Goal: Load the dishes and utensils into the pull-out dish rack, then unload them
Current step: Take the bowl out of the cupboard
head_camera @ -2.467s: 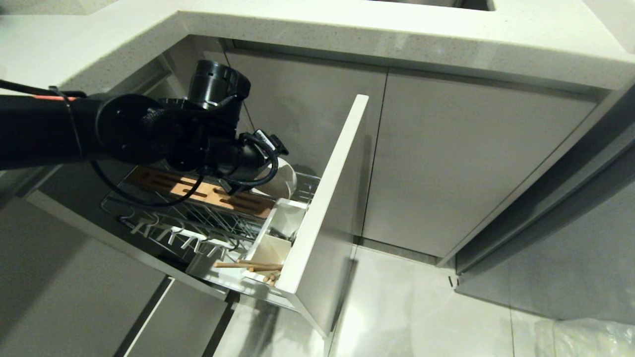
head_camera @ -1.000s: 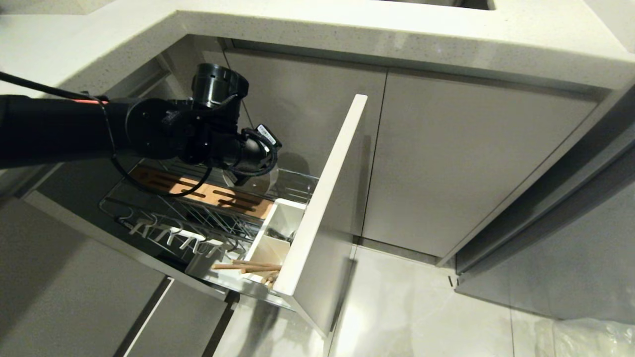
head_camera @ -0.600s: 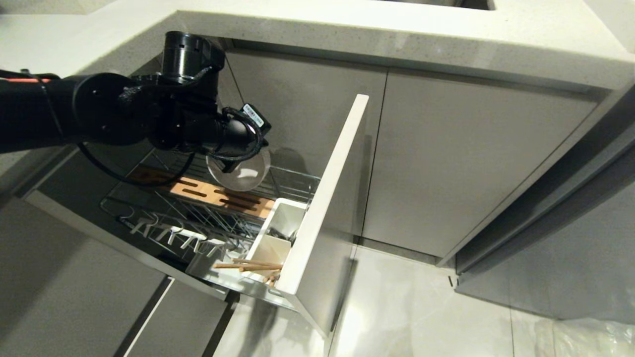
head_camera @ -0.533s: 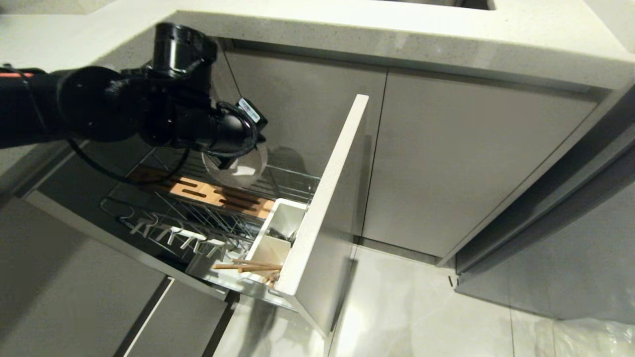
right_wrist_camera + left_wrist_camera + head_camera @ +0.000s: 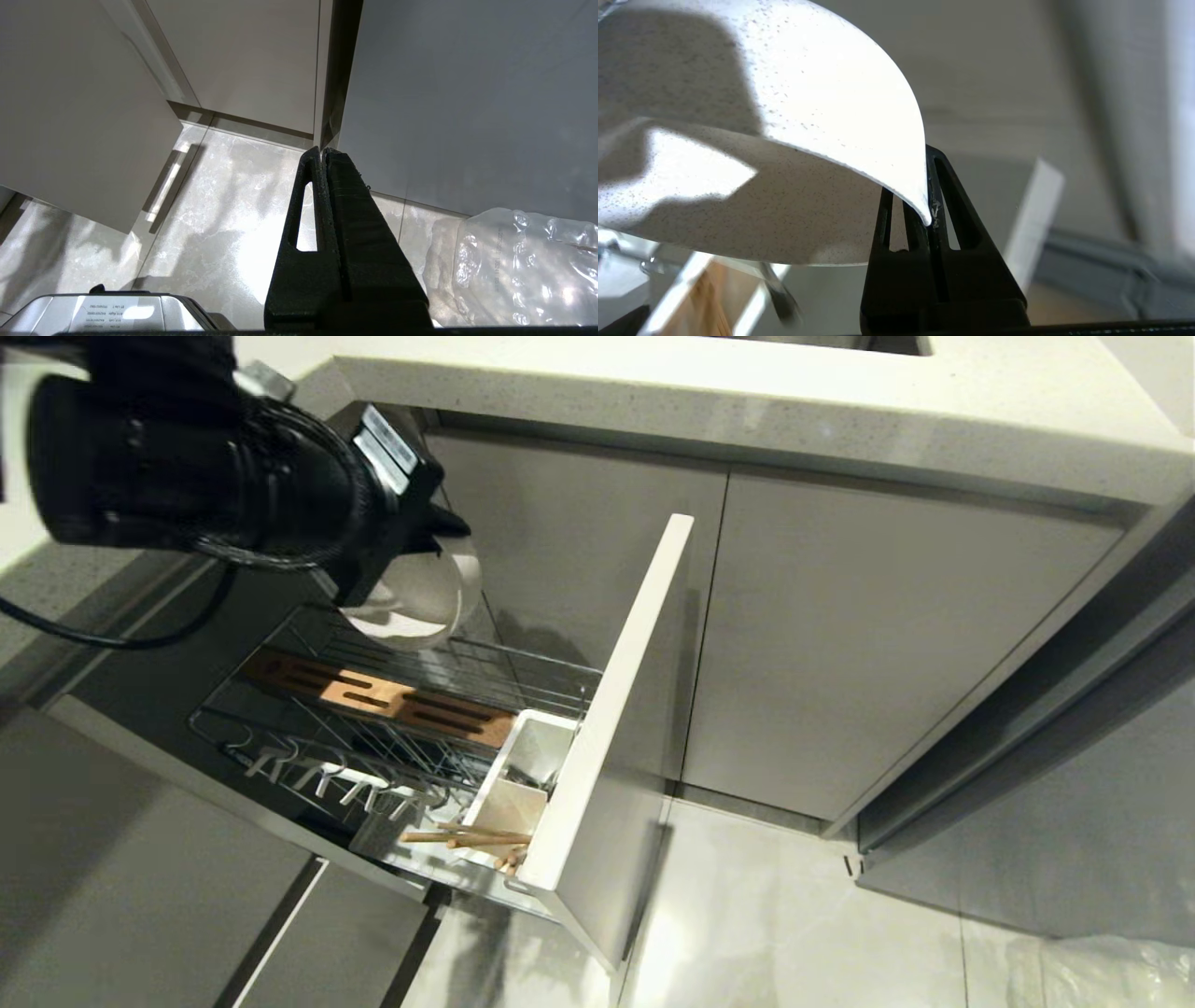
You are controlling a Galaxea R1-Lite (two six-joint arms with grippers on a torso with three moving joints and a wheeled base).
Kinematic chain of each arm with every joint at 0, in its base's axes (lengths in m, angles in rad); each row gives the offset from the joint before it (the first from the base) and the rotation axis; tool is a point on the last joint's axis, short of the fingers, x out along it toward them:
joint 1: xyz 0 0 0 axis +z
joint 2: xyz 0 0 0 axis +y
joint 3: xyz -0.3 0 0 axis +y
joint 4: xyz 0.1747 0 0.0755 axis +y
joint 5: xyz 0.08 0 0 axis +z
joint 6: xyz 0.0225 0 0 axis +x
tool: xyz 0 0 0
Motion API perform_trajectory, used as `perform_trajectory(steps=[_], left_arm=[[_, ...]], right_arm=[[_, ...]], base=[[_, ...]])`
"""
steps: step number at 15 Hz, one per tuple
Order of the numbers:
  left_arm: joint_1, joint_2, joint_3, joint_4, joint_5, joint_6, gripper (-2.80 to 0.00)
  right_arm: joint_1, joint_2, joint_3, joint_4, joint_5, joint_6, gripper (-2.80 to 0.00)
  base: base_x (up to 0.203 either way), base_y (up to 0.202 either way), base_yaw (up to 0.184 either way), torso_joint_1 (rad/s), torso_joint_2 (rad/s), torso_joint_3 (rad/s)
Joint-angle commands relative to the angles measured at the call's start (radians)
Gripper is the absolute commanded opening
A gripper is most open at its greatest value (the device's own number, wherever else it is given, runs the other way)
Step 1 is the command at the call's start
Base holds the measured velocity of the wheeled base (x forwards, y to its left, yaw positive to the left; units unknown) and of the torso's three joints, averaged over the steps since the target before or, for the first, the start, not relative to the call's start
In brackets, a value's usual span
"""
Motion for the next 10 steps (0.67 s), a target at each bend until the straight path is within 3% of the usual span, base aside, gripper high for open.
perform_trajectory(steps=[1, 6, 8, 10], left_arm=[[-0.032, -0.126, 0.001, 0.017, 0.002, 0.002, -2.80], [-0.120, -0.351, -0.023, 0.046, 0.004, 0.193, -2.80], [-0.085, -0.404, -0.034, 0.048, 0.004, 0.288, -2.80], [0.007, -0.416, -0.082, 0.088, 0.003, 0.368, -2.80]], right_arm=[[0.000, 0.001, 0.000, 0.000, 0.000, 0.000, -2.80], [0.000, 0.001, 0.000, 0.000, 0.000, 0.000, -2.80], [0.000, 0.001, 0.000, 0.000, 0.000, 0.000, -2.80], [0.000, 0.001, 0.000, 0.000, 0.000, 0.000, -2.80]], base=[[0.000, 0.000, 0.000, 0.000, 0.00, 0.000], [0.000, 0.000, 0.000, 0.000, 0.00, 0.000], [0.000, 0.000, 0.000, 0.000, 0.00, 0.000], [0.000, 0.000, 0.000, 0.000, 0.00, 0.000]])
